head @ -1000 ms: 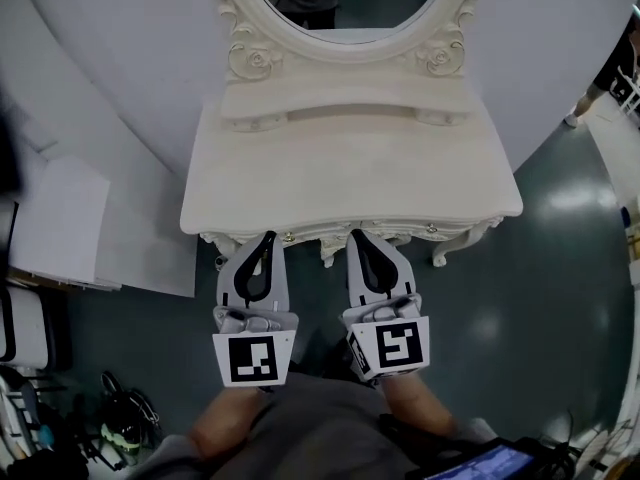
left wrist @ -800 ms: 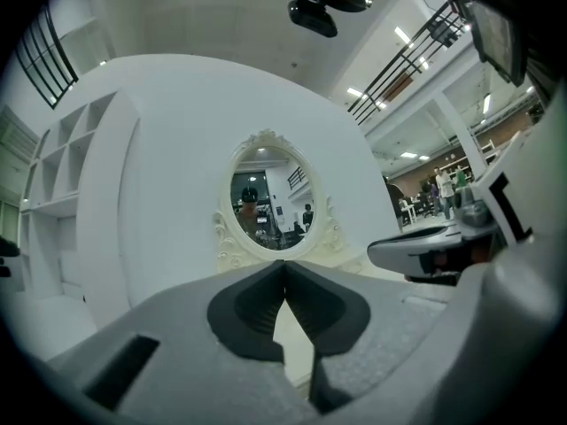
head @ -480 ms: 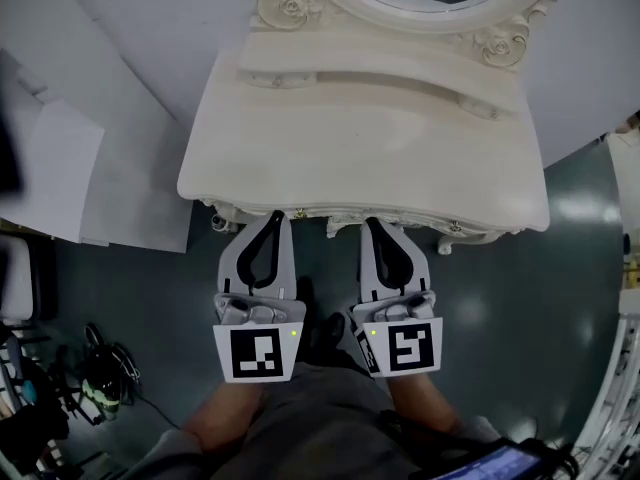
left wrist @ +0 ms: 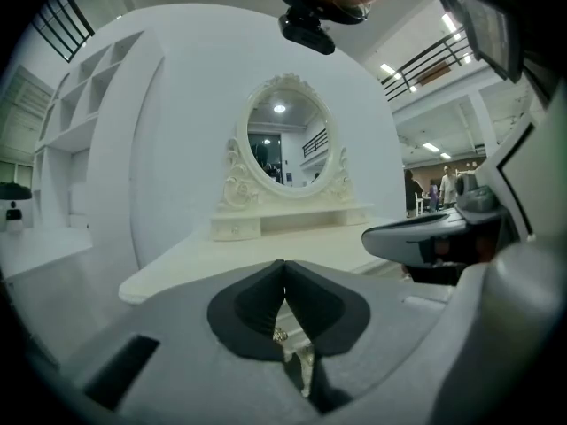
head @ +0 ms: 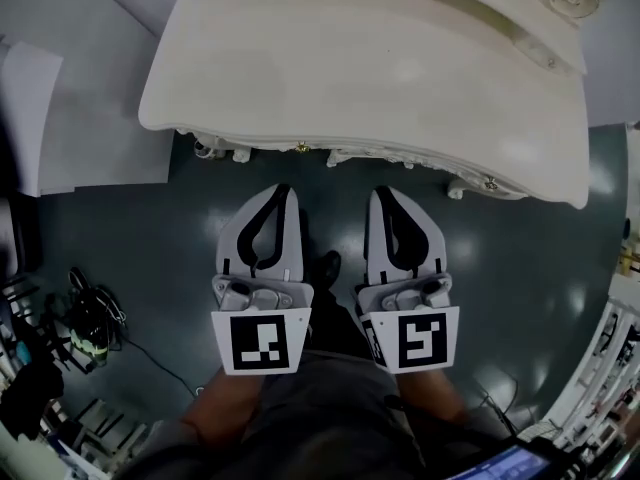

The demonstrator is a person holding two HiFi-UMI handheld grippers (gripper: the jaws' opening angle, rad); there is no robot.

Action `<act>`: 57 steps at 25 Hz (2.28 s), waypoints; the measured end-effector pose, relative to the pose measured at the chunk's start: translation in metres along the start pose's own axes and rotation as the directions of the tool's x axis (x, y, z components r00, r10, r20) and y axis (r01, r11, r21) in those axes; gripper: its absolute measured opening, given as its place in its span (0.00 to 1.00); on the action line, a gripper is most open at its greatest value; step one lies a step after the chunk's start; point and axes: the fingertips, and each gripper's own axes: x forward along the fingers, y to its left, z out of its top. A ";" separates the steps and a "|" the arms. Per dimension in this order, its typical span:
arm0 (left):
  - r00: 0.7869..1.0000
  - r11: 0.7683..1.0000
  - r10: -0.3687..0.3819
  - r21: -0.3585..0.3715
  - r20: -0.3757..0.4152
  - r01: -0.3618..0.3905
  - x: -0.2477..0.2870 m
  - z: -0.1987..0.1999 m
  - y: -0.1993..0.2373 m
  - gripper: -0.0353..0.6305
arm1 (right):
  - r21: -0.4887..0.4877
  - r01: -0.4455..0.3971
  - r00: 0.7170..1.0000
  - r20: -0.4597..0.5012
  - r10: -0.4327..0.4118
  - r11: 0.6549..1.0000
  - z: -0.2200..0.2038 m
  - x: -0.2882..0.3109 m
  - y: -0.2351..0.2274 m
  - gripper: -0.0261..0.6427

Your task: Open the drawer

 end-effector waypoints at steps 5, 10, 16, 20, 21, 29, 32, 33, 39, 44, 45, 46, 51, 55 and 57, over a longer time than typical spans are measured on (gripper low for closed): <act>0.998 0.998 0.008 -0.055 -0.063 -0.011 0.017 -0.056 0.005 0.08 | 0.008 -0.014 0.997 -0.074 0.014 1.000 -0.053 0.012 0.005 0.06; 0.998 0.997 0.029 -0.069 -0.058 -0.033 0.029 -0.087 0.005 0.08 | 0.029 -0.010 0.994 -0.111 0.013 1.000 -0.086 0.009 0.003 0.06; 0.998 0.995 0.063 -0.079 -0.014 -0.064 0.041 -0.105 0.009 0.08 | 0.043 -0.003 0.989 -0.145 0.009 0.999 -0.112 0.006 -0.002 0.06; 0.999 0.995 0.038 -0.094 0.001 -0.038 0.053 -0.113 0.005 0.25 | 0.047 0.000 0.987 -0.163 0.007 0.999 -0.121 0.007 -0.006 0.06; 1.000 0.995 0.027 -0.100 0.003 -0.026 0.058 -0.116 0.003 0.30 | 0.047 0.001 0.986 -0.167 0.006 0.999 -0.123 0.007 -0.008 0.06; 0.999 0.990 0.045 -0.135 -0.011 -0.046 0.086 -0.136 0.005 0.42 | 0.045 0.009 0.979 -0.206 0.000 0.999 -0.140 0.008 -0.021 0.06; 0.998 0.988 0.062 -0.140 -0.015 -0.064 0.091 -0.141 0.006 0.42 | 0.043 0.012 0.977 -0.214 -0.002 0.999 -0.143 0.008 -0.026 0.06; 0.998 0.988 0.067 -0.140 -0.015 -0.068 0.093 -0.142 0.006 0.42 | 0.043 0.012 0.976 -0.217 -0.003 0.999 -0.143 0.008 -0.027 0.06; 0.993 0.984 0.116 -0.137 -0.010 -0.116 0.111 -0.148 0.014 0.42 | 0.039 0.025 0.973 -0.231 -0.016 0.999 -0.150 0.007 -0.037 0.06; 0.991 0.983 0.132 -0.130 -0.004 -0.131 0.118 -0.150 0.018 0.42 | 0.044 0.035 0.968 -0.249 -0.022 0.998 -0.158 0.002 -0.038 0.06; 0.991 0.983 0.133 -0.127 -0.005 -0.133 0.119 -0.151 0.018 0.41 | 0.045 0.036 0.967 -0.252 -0.023 0.998 -0.159 0.002 -0.039 0.06; 0.991 0.983 0.136 -0.124 -0.007 -0.136 0.121 -0.152 0.018 0.40 | 0.046 0.037 0.967 -0.255 -0.024 0.998 -0.160 0.002 -0.039 0.06; 0.987 0.982 0.156 -0.101 -0.025 -0.158 0.127 -0.157 0.017 0.33 | 0.046 0.047 0.967 -0.254 -0.033 0.998 -0.160 0.002 -0.044 0.06; 0.983 0.979 0.175 -0.095 -0.048 -0.179 0.128 -0.162 0.015 0.29 | 0.045 0.057 0.966 -0.255 -0.044 0.997 -0.159 0.000 -0.048 0.06; 0.982 0.979 0.181 -0.086 -0.049 -0.184 0.129 -0.163 0.015 0.27 | 0.047 0.062 0.966 -0.254 -0.048 0.997 -0.159 -0.001 -0.049 0.06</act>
